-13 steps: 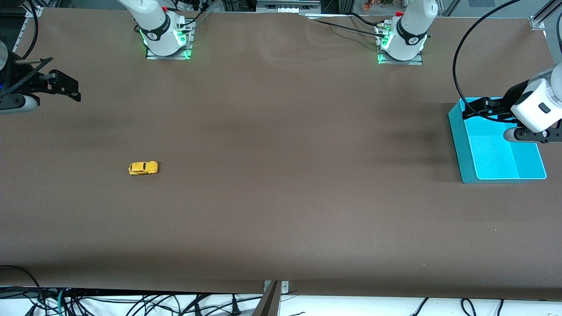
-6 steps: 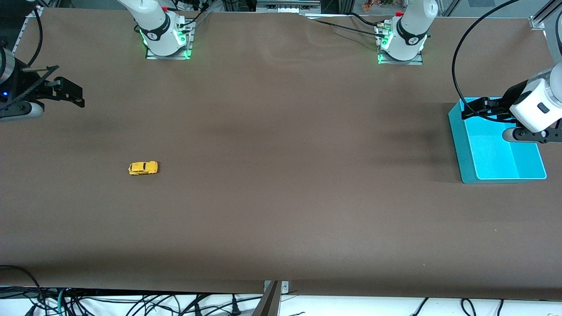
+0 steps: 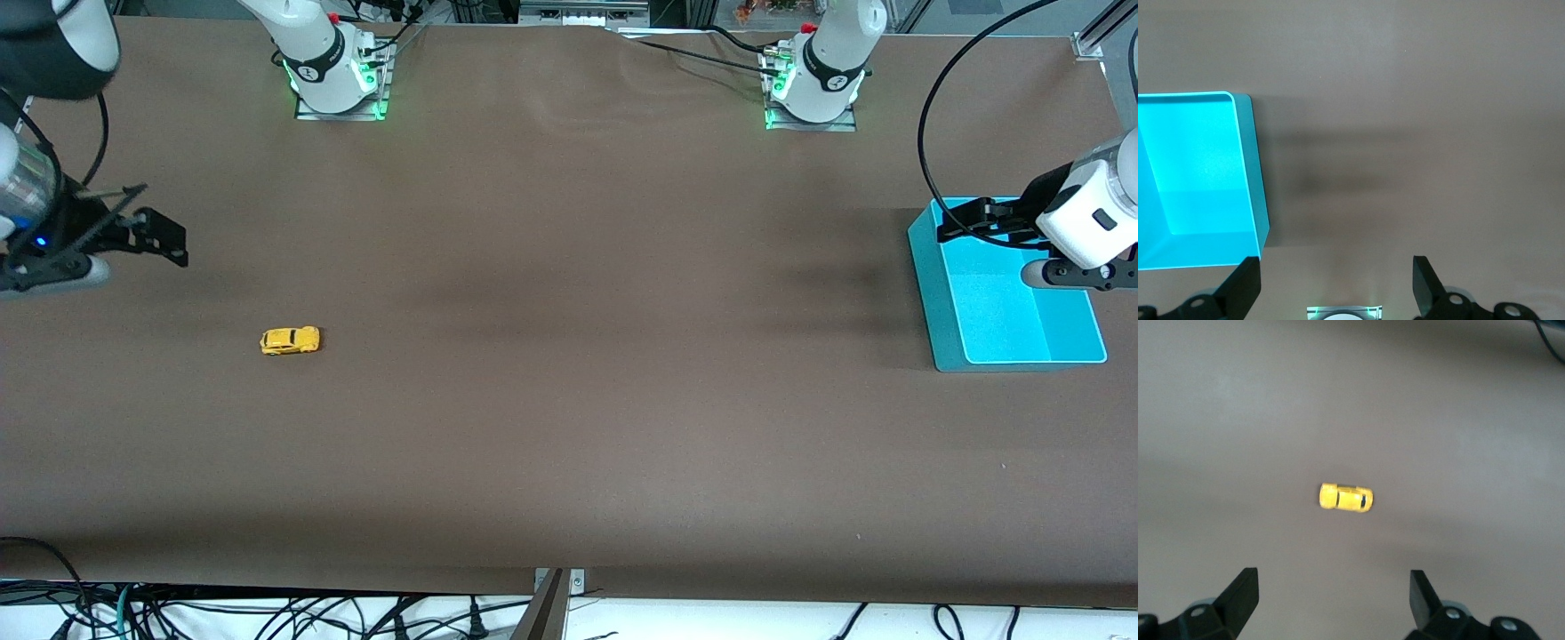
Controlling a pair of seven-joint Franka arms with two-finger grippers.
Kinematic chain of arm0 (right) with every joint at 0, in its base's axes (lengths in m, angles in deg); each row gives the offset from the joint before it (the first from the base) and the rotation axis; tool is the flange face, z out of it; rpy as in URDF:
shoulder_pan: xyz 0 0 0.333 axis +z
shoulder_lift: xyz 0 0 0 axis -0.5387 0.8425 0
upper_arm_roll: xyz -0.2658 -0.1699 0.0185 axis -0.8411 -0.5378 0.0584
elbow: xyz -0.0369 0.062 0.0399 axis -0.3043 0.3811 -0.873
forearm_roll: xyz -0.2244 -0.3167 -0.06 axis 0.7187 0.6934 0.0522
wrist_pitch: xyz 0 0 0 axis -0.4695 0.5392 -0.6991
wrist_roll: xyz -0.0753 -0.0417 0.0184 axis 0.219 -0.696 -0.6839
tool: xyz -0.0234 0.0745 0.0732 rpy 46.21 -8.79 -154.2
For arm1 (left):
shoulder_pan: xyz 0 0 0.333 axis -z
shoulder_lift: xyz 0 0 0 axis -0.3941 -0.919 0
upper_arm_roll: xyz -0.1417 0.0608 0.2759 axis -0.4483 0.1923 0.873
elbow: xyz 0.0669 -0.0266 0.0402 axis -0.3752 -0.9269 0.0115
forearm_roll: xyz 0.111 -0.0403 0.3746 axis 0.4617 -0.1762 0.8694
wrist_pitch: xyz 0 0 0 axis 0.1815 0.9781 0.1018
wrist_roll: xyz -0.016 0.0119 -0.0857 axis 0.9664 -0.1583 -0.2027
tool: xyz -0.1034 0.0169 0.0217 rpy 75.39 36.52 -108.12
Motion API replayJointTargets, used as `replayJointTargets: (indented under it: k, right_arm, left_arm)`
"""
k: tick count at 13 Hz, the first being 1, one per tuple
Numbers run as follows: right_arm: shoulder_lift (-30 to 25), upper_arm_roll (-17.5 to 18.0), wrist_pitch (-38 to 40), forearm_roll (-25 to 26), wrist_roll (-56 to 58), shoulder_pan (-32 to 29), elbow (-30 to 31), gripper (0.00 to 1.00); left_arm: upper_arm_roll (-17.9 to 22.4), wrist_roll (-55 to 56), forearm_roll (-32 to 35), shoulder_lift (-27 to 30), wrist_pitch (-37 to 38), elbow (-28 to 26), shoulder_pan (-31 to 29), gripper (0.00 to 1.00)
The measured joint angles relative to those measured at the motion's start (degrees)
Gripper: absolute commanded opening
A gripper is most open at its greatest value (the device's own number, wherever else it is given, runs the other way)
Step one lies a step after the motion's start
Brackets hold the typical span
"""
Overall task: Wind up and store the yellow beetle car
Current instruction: 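Reach the right gripper down to the yellow car while the left gripper advances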
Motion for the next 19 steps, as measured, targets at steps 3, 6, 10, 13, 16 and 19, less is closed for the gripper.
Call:
replayJointTargets:
  k: [3,6,10,13,16,19]
  right_arm:
    - [3.2,0.0,-6.97,-1.98,12.82,-0.03,6.61,1.0]
    - [4.44,0.02,-12.8,-2.24,28.28,-0.03,15.47,1.0]
    - [5.75,0.0,-25.48,-2.49,56.78,-0.2,25.33,1.0]
    - [9.1,-0.05,-32.55,-2.54,71.65,-1.21,27.3,1.0]
    - [13.41,-0.08,-37.91,-2.54,79.15,-3.08,27.48,1.0]
    - [15.44,0.0,-40.91,-2.54,81.55,-3.49,27.45,0.98]
  left_arm:
    - [-0.06,0.0,0.0,-0.02,0.0,0.04,0.04,1.0]
    - [-0.08,-0.51,0.0,-0.05,0.0,0.04,0.05,1.0]
    - [-0.42,-9.79,0.0,-0.71,0.0,0.04,0.28,1.0]
    - [-0.54,-12.5,0.0,-0.94,0.0,0.04,0.53,1.0]
    - [-0.68,-14.21,0.0,-1.21,0.05,0.04,1.15,1.0]
    - [-0.68,-15.03,0.0,-1.52,0.12,0.04,1.41,1.0]
